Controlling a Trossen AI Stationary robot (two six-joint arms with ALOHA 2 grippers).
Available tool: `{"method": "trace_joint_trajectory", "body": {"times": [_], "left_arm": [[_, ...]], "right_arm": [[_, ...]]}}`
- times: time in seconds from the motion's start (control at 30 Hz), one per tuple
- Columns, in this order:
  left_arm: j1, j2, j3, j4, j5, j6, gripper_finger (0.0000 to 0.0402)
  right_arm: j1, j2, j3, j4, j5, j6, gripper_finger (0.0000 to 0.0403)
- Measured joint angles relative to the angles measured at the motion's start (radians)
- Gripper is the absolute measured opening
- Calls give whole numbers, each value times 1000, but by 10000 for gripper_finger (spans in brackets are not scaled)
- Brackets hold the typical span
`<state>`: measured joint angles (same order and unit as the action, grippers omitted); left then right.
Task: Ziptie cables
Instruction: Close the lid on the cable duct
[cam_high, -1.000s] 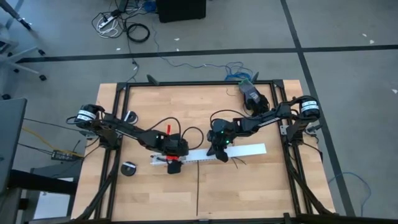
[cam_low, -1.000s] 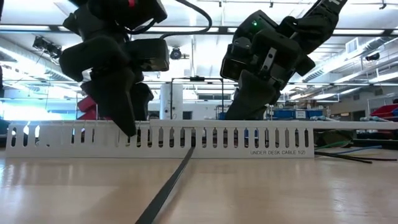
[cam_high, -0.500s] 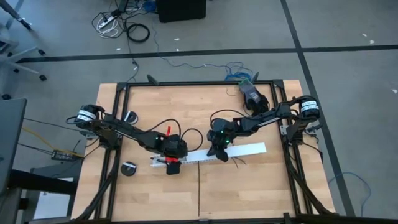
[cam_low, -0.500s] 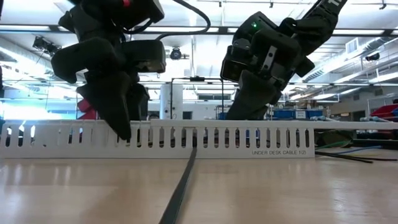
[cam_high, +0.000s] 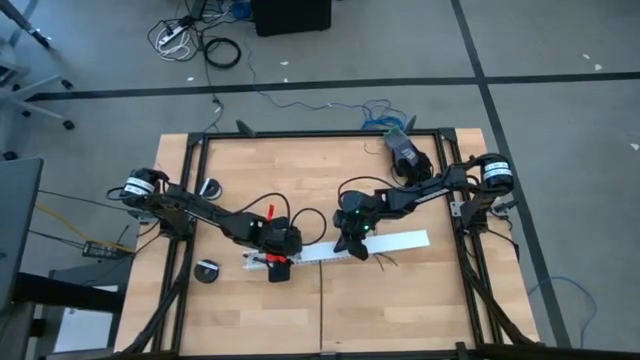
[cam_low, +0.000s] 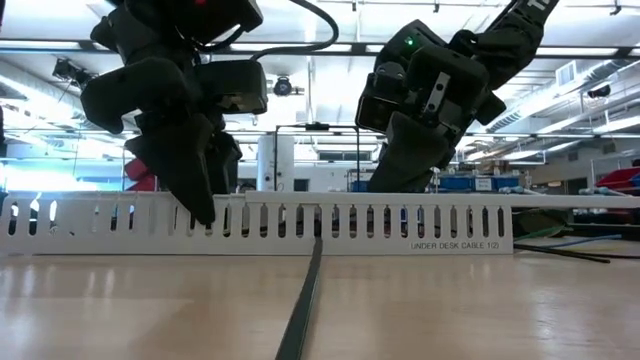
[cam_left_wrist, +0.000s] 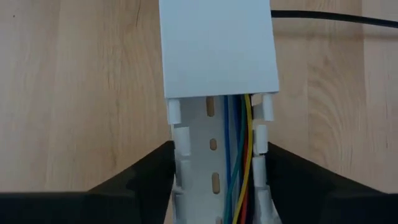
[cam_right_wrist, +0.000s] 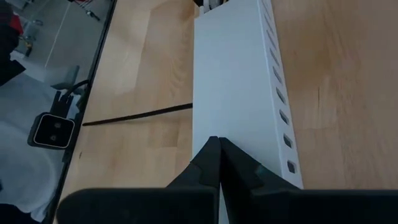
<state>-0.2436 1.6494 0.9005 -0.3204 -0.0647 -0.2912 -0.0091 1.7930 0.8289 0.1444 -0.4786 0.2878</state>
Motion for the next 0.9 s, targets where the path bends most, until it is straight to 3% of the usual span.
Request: {"method": "trace_joint_trajectory", "body": {"times": [0.27,0.57,0.9], "left_arm": [[0,18,0,38,-7,-1,257],[0,18,-2,38,-8,-8,259],[1,5,2,-1,-8,15,259]], "right_arm": [[-2,7,39,-22,14,-42,0],[-7,124,128,1,-31,-77,0],[-12,124,143,-64,-26,-83,0]]}}
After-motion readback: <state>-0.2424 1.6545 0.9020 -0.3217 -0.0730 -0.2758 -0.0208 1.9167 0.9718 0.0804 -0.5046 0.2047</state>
